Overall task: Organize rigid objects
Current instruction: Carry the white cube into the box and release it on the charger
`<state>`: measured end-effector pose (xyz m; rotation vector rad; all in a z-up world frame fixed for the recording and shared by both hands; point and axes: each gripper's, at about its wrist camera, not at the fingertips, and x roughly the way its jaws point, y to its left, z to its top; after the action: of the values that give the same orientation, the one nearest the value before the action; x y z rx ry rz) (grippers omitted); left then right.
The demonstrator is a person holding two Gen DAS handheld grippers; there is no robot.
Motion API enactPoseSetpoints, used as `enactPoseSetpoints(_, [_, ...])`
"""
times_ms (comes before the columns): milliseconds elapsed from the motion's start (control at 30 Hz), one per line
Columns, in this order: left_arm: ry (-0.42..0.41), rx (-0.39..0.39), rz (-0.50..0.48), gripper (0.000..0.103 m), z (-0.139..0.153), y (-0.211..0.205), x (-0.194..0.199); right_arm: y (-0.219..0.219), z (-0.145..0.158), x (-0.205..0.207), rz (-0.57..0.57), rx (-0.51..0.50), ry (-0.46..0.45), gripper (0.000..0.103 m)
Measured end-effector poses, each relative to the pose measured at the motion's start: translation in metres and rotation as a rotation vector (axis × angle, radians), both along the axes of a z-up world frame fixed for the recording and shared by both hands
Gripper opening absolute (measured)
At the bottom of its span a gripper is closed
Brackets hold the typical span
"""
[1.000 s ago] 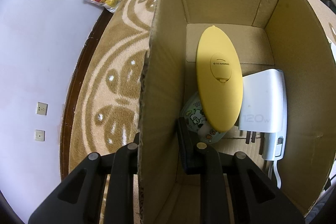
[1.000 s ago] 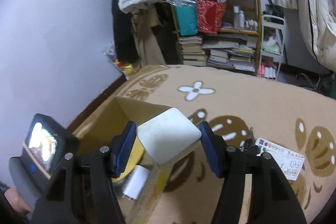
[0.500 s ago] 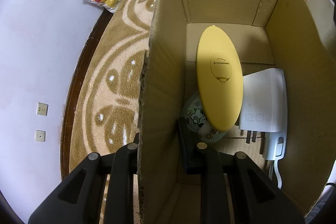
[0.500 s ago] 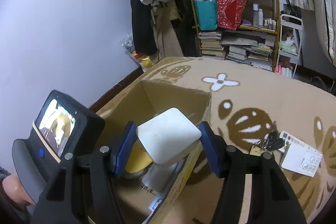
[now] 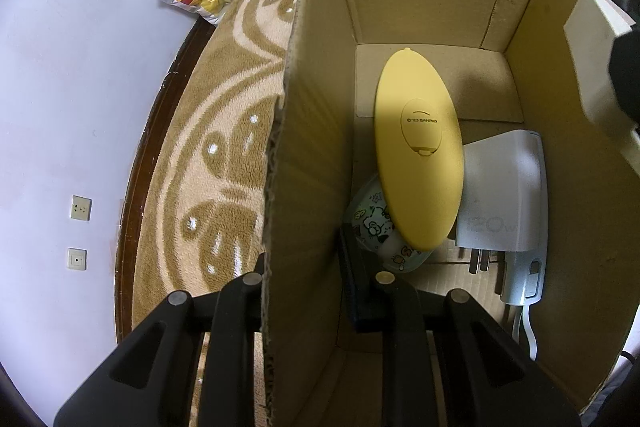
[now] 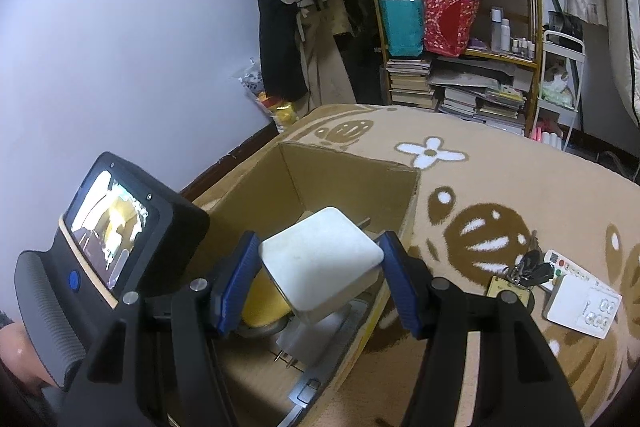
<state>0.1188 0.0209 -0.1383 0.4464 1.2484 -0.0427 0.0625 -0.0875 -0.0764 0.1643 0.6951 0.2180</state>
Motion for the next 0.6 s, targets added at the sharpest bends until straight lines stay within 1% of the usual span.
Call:
enactPoseSetpoints(233, [0.000,-0.002,0.000,0.021,0.000,0.001,0.001,0.006,-0.007,0.004,0.003,-0.035,0.023,0.066])
enactPoseSetpoints(367, [0.001,-0.007,0.005,0.021,-0.001,0.002,0.002,0.006,-0.006,0.002,-0.003,-0.047,0.009,0.066])
enactPoseSetpoints(467, [0.000,-0.006,0.004,0.021,-0.002,0.003,0.002,0.001,-0.005,0.002,-0.027,-0.054,0.007,0.073])
enactPoseSetpoints(533, [0.000,-0.002,0.004,0.021,-0.003,0.003,0.002,-0.006,-0.002,0.001,-0.052,-0.047,0.000,0.084])
enactPoseSetpoints(600, [-0.001,-0.001,0.002,0.021,-0.003,0.002,0.001,-0.014,0.002,0.000,-0.079,-0.042,-0.012,0.090])
